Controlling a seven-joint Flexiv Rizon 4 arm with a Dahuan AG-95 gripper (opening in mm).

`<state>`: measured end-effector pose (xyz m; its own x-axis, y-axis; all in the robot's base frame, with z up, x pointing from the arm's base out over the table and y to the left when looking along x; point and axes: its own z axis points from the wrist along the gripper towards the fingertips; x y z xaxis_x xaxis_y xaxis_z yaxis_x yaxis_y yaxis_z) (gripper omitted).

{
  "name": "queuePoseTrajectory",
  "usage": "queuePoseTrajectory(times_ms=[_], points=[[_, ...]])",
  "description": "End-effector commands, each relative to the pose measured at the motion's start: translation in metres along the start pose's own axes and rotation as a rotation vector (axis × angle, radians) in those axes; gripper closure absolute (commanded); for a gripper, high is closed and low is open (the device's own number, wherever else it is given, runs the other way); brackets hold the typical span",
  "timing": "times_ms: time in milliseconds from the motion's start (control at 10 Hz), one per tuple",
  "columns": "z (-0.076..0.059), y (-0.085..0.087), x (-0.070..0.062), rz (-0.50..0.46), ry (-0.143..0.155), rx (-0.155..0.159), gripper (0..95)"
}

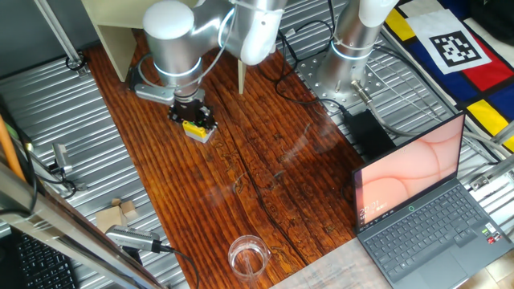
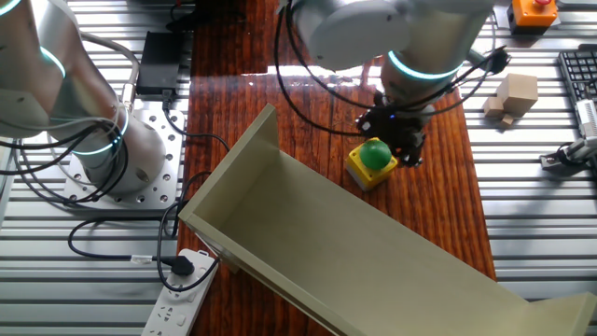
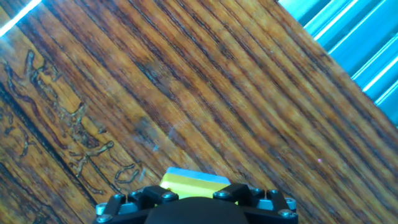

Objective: Take the object down from the shelf

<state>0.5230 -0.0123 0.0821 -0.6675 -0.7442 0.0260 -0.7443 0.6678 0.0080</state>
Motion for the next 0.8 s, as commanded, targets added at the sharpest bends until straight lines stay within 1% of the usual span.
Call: queuePoseTrajectory(times_ms=[100,200,300,400,500,600,700,800], points=[[-0.036,-0.004,0.005,-0.010,0.036,0.010,19.0],[-0.045,-0.004,0.007,0.037,0.040,0.013,38.0],[-0.057,-0.003,0.009,0.141,0.038,0.018,95.0],[-0.066,0.001,0.010,0.177,0.035,0.017,95.0],[-0.076,0.006,0.010,0.172,0.044,0.018,95.0],[-0.088,0.013,0.011,0.187,0.063,0.027,95.0],[-0.098,0.017,0.013,0.199,0.058,0.027,95.0],[-0.114,0.024,0.018,0.237,0.037,0.015,95.0]])
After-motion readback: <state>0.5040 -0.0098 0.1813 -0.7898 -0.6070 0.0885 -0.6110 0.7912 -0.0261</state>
